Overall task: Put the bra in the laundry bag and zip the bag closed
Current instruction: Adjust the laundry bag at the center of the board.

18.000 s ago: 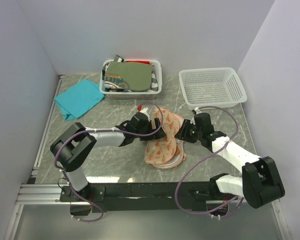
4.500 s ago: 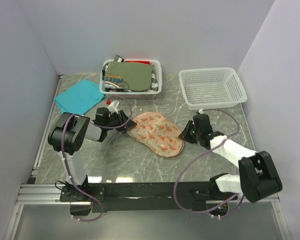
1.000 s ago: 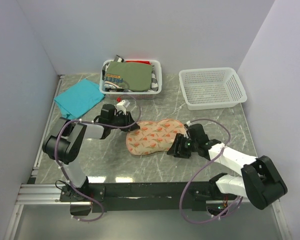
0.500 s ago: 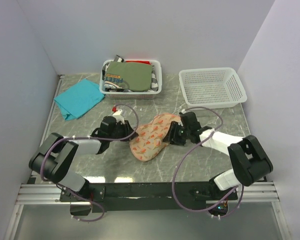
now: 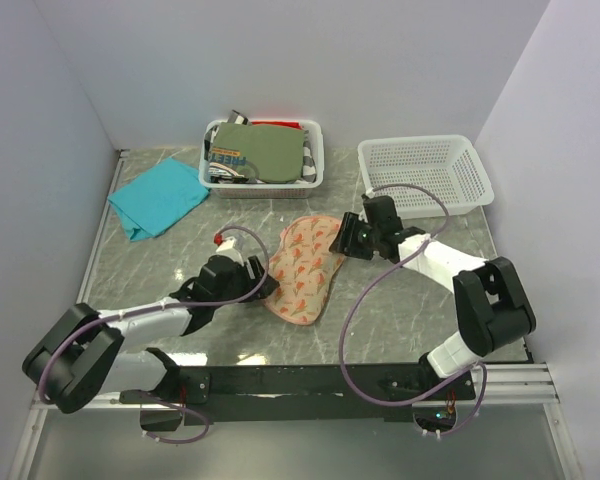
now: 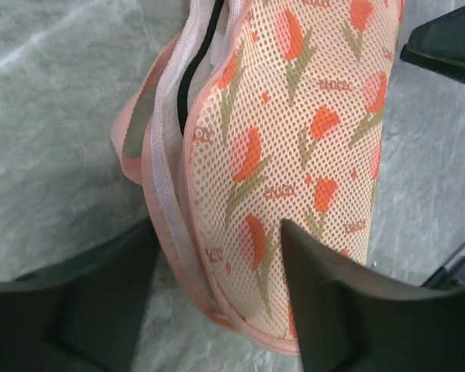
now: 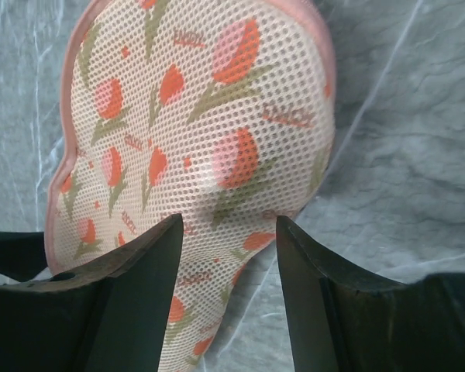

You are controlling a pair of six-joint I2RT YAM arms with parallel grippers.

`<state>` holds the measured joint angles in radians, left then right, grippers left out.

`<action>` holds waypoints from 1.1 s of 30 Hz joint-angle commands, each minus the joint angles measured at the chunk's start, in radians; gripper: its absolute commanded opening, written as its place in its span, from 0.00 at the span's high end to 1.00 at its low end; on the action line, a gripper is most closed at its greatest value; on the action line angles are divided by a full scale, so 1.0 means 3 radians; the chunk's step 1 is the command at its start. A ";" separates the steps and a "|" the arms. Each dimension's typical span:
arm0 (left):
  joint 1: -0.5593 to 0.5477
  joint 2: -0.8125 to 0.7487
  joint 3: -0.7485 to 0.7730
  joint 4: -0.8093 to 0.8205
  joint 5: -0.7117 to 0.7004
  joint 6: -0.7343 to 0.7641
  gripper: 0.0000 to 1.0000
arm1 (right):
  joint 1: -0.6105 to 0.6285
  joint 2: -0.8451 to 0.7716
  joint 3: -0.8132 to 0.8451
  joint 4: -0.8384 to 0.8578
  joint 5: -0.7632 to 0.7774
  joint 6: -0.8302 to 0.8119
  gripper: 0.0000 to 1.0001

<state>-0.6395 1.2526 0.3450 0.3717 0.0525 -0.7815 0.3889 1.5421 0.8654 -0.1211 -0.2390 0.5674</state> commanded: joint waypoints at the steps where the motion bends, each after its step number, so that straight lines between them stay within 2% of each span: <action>1: -0.0046 -0.0237 0.0031 -0.0155 -0.0425 -0.0075 0.19 | -0.0054 -0.0195 0.0010 -0.0108 0.0112 -0.0117 0.40; 3: -0.0046 -0.0289 0.0117 -0.0257 -0.0553 0.0002 0.03 | -0.0059 -0.0298 -0.0148 -0.0067 0.0066 -0.0076 0.39; 6: -0.0046 -0.0218 0.0342 -0.0359 -0.0686 0.0298 0.04 | -0.0079 -0.0482 -0.0363 0.0000 -0.0062 -0.0041 0.39; 9: -0.0031 0.0134 0.0577 -0.0344 -0.0712 0.0579 0.04 | -0.0079 -0.0615 -0.0542 0.0030 -0.0144 -0.0015 0.39; 12: 0.0112 0.0339 0.0665 0.0012 -0.0304 0.0749 0.04 | -0.0074 -0.0738 -0.0706 0.0061 -0.0210 0.0006 0.39; 13: 0.0234 0.0476 0.0685 0.0216 0.0031 0.0794 0.04 | -0.0074 -0.0788 -0.0777 0.0066 -0.0226 0.0021 0.39; 15: 0.0362 0.0701 0.0787 0.0356 0.0315 0.0800 0.04 | -0.0079 -0.0865 -0.0849 0.0092 -0.0272 0.0046 0.39; 22: 0.0598 0.1219 0.1069 0.0366 0.0689 0.0836 0.04 | -0.0079 -0.1029 -0.1003 0.0163 -0.0420 0.0108 0.39; 29: 0.0675 0.1567 0.1089 0.0714 0.1236 0.0703 0.04 | -0.0079 -0.1004 -0.1028 0.0179 -0.0456 0.0077 0.39; 30: 0.0675 0.1623 0.1089 0.0750 0.1287 0.0677 0.01 | -0.0079 -0.0989 -0.1034 0.0184 -0.0461 0.0077 0.39; 32: 0.0675 0.1659 0.1105 0.0770 0.1318 0.0667 0.11 | -0.0074 -0.0968 -0.1064 0.0204 -0.0487 0.0077 0.39; 33: 0.0675 0.1679 0.1115 0.0765 0.1333 0.0667 0.21 | -0.0074 -0.0958 -0.1090 0.0245 -0.0497 0.0092 0.39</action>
<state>-0.4362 1.7248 0.6590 0.5671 0.3660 -0.5694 0.3702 1.2549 0.5594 -0.0963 -0.3653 0.5903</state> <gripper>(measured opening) 0.909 0.612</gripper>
